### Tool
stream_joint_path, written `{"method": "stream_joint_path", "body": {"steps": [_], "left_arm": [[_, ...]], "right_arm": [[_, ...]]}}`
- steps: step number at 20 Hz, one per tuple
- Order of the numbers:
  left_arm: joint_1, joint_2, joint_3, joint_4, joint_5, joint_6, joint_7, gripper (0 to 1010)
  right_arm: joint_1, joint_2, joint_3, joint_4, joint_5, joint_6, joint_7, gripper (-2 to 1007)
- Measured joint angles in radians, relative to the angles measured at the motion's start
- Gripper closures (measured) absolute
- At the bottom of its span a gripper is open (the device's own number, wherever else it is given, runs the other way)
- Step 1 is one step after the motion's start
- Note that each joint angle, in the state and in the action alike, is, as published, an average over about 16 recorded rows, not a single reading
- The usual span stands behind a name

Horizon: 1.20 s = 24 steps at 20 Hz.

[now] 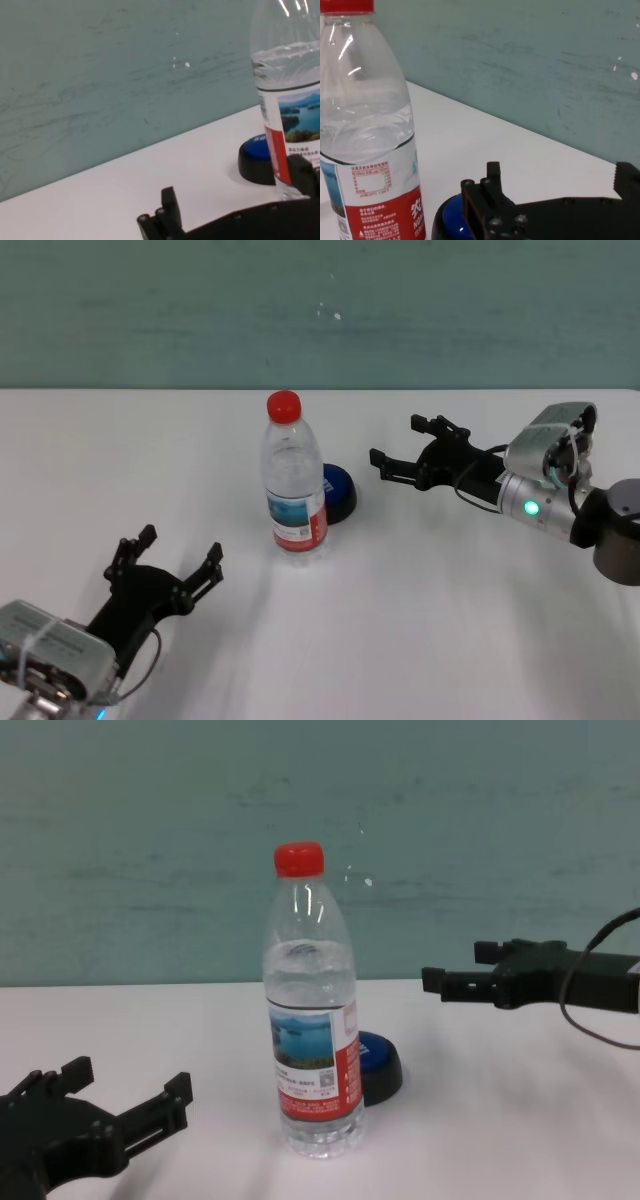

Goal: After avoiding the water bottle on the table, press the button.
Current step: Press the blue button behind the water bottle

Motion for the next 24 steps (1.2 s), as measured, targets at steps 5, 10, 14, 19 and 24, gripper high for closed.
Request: {"method": "stream_joint_path", "body": {"steps": [5, 10, 14, 19, 24], "left_arm": [[0.0, 0.0, 0.0, 0.0, 0.0, 0.0, 0.0, 10], [0.0, 0.0, 0.0, 0.0, 0.0, 0.0, 0.0, 10], [0.0, 0.0, 0.0, 0.0, 0.0, 0.0, 0.0, 10], [0.0, 0.0, 0.0, 0.0, 0.0, 0.0, 0.0, 10], [0.0, 0.0, 0.0, 0.0, 0.0, 0.0, 0.0, 10]], "right_arm": [[0.005, -0.005, -0.005, 0.017, -0.004, -0.007, 0.005, 1], [0.014, -0.011, -0.013, 0.04, -0.01, -0.011, 0.013, 1], [0.026, -0.017, -0.019, 0.063, -0.016, -0.014, 0.022, 1], [0.043, -0.026, -0.028, 0.092, -0.022, -0.018, 0.033, 1], [0.062, -0.035, -0.034, 0.12, -0.028, -0.023, 0.044, 1]]}}
